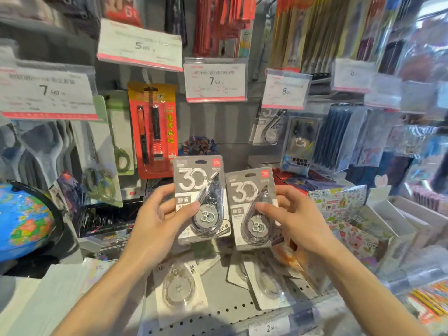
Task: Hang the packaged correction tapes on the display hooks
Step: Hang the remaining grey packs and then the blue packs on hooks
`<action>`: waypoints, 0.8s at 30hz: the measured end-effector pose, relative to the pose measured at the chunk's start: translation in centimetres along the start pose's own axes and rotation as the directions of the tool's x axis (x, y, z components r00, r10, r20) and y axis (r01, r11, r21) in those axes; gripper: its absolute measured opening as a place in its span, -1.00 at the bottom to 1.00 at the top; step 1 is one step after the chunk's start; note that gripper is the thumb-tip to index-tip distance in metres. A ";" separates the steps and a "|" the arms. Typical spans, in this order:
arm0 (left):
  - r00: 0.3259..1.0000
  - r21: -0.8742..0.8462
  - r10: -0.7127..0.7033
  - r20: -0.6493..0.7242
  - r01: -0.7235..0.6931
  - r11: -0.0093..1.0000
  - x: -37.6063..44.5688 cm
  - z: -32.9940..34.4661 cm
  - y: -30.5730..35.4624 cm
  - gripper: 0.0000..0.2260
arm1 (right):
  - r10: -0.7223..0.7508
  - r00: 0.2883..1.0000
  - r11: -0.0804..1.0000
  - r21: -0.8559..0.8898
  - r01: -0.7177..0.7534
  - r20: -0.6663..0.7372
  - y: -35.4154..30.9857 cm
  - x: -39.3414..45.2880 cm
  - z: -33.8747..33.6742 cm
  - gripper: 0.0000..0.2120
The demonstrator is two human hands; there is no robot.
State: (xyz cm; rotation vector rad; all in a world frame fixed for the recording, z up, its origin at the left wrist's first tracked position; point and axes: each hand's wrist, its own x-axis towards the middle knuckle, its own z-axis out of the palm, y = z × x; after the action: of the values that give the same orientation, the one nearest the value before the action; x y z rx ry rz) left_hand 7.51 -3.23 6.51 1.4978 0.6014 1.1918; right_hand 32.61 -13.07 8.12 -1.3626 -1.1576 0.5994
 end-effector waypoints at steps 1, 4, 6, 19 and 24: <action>1.000 0.000 0.019 -0.005 -0.019 1.000 0.2 0.6 0.6 -0.55 | -0.027 1.000 1.000 0.006 0.027 0.005 -0.4 0.2 -0.8 -0.68; 0.997 0.008 0.073 -0.011 -0.073 0.997 0.6 2.6 1.7 -0.55 | -0.100 0.995 0.994 0.033 0.100 -0.004 -1.2 0.9 -3.7 -0.67; 0.994 0.024 0.110 -0.020 -0.110 0.994 0.9 4.3 2.2 -0.57 | -0.143 0.990 0.988 0.060 0.143 -0.009 -1.4 1.4 -6.0 -0.64; 0.954 0.299 0.271 -0.129 -0.224 0.928 3.3 18.8 4.7 -0.68 | -0.311 0.949 0.947 0.103 0.304 0.059 -0.8 5.8 -21.2 -0.70; 0.936 0.457 0.313 -0.162 -0.210 0.864 3.7 20.9 7.2 -0.69 | -0.356 0.928 0.930 0.141 0.340 0.110 -0.9 7.0 -22.7 -0.60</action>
State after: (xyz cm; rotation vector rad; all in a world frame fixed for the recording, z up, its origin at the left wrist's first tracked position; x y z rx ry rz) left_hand 26.14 -11.01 16.23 1.8758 0.8856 1.5311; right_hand 55.07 -16.90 14.96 -0.9932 -1.4112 0.4971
